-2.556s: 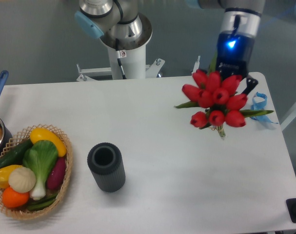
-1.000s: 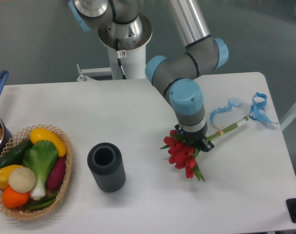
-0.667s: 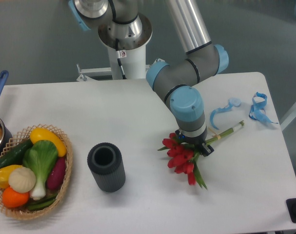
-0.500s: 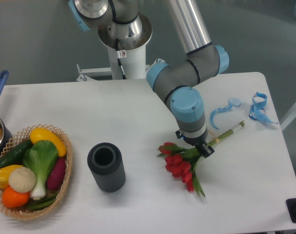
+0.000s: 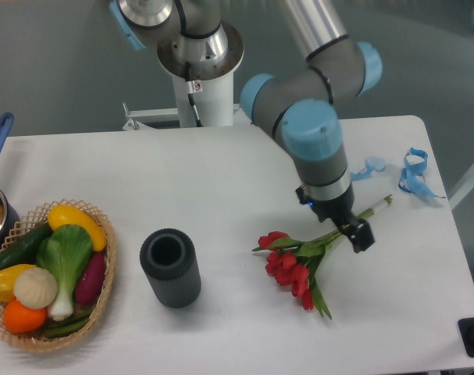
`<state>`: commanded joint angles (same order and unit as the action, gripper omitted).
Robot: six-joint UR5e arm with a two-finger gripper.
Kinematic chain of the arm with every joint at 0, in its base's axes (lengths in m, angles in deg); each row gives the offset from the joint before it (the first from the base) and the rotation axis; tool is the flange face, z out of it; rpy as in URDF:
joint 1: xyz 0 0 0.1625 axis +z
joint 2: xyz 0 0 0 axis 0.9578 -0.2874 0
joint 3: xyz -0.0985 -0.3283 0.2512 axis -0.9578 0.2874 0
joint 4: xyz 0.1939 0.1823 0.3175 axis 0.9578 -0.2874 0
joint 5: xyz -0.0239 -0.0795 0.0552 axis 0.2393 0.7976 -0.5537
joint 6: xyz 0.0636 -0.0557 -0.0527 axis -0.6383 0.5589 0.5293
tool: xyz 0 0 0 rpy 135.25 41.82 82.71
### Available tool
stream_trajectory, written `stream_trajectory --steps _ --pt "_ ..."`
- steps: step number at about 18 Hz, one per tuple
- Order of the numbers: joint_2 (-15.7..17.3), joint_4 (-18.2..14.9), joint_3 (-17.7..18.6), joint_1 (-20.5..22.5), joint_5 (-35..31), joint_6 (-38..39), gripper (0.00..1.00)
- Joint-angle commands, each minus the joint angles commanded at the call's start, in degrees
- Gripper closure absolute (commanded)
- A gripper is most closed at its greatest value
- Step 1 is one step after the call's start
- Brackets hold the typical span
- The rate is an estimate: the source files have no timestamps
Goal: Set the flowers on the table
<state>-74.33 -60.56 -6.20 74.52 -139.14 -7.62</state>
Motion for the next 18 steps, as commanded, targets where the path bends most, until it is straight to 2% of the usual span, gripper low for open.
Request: stream_trajectory --steps 3,5,10,13,15,18 --pt "0.09 -10.91 -7.47 2.9 6.23 -0.62 0.0" --pt "0.44 -15.4 -9.6 4.57 7.83 -3.68 0.0" --pt "4.65 -20.42 -9.34 13.0 16.78 -14.92 0.0" --pt "6.15 -22.53 -8.73 17.13 17.23 -23.71 0.0" --pt "6.85 -22.89 -7.85 20.47 19.77 -27.93 0.0" --pt "6.94 -22.89 -7.23 23.03 21.1 -32.17 0.0"
